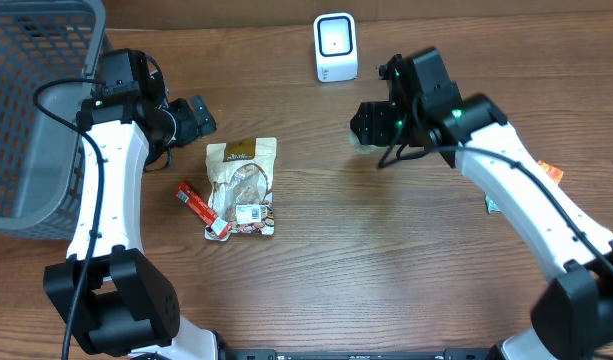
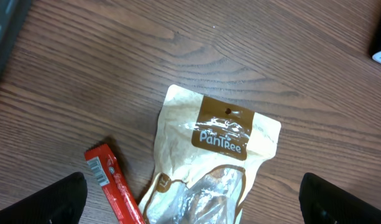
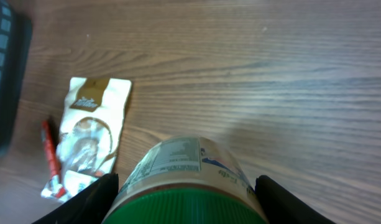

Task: Scan the item barcode
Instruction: 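Carry the jar to the white scanner and hold it there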

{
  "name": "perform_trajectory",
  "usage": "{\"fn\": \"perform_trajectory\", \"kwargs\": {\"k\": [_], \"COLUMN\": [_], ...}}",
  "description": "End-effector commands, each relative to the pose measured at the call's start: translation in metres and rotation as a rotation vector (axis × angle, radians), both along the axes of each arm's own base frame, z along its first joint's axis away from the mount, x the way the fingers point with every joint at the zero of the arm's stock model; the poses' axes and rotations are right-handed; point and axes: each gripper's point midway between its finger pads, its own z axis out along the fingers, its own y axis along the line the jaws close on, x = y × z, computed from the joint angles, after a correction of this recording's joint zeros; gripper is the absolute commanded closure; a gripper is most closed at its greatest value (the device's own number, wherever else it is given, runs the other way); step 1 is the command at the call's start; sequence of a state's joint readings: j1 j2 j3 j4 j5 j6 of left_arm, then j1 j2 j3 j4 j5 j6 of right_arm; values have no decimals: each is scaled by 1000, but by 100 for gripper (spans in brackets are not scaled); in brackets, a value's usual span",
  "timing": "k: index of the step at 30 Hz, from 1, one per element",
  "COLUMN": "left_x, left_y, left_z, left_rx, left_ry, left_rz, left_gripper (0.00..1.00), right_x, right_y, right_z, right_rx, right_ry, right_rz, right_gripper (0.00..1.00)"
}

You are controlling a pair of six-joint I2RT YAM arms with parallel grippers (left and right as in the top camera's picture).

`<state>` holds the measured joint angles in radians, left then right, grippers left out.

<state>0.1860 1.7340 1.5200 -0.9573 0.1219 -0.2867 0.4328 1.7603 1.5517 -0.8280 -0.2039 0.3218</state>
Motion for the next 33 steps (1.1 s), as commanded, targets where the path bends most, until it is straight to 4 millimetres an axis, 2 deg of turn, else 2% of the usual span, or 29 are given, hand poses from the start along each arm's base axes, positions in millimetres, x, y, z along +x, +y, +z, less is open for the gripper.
{"fn": "perform_trajectory", "kwargs": {"k": [1,5,10,14,16,19,24,28,33], "left_x": [2,2,3,2,2,2,2,3,2], "left_y": [2,2,2,2,2,2,2,2,2], "left_z": [7,7,7,7,7,7,7,7,7], "left_rx": [1,0,0,1,0,0,0,0,0], "left_ry": [-19,-19,-20,-19,-19,-19,-19,-20,-19], "left_rz": [15,15,15,15,15,15,15,15,15], "left_gripper": [0,0,0,0,0,0,0,0,0], "right_x": [25,49,88,117,139,162,193,210,225], "right_y": [22,33,35,49,56,57,53,53,48], "right_z": [38,47,32,18,15,17,38,56,62], "right_rx": [82,95,68,102,128,131,149,198,210], "right_ry": [-29,-80,-183,-254,-328,-422,-593,-715,-808], "right_rz": [15,27,-25,-27,-37,-77,-160,-204,-268], "right_gripper": [97,96,96,96,96,96,96,96,96]}}
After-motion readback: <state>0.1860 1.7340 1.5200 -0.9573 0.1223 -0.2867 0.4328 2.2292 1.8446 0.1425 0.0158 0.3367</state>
